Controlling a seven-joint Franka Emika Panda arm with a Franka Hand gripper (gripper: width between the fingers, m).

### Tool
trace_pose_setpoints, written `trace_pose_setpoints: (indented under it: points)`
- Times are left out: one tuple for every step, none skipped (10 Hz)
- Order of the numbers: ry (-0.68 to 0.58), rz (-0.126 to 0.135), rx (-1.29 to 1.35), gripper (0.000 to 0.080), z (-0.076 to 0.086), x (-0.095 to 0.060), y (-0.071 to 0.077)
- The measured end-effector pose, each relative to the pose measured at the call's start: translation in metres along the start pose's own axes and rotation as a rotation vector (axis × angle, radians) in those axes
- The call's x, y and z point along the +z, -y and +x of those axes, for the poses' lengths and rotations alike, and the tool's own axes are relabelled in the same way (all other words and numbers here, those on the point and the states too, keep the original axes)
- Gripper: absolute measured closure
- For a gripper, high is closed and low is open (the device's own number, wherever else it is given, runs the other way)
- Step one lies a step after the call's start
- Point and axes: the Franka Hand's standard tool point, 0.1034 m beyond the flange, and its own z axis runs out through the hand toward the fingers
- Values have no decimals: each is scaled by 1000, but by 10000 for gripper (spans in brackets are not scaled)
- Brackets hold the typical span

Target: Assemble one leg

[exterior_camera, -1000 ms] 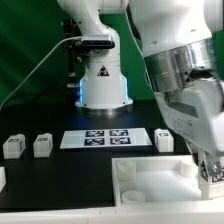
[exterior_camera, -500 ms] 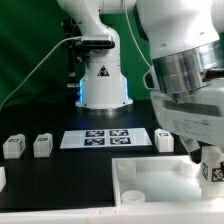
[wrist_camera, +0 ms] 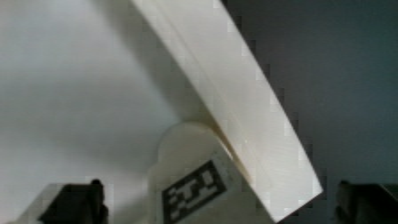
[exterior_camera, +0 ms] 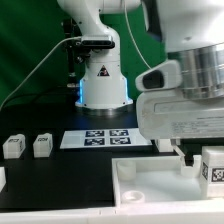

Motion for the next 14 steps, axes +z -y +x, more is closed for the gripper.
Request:
trace_pose_setpoints:
  points:
    - [-13,-35,-162,150,4,-3,4]
    - [-27,-63,-365,150,8,-4,5]
    - [-25,-62,-403,150,8,-3,5]
    - [-26,-59,-347,274,7,-3,5]
    - [-25,-60,-351,413,7,-3,5]
    - [-26,-58,-193,496,8,-3,2]
    - [-28,-55,-80,496,8,-3,1]
    - [-29,-54,-22,498,8,-3,1]
    - [-28,-45,112,498,9,-2,1]
    - [-24,-26,254,498,11,-1,-1]
    - [-20,-10,420,499,11,-1,-2]
    - [-16,19,565,499,11,-1,-2]
    - [-11,77,824,499,10,0,-3]
    - [-7,101,930,499,8,1,-2]
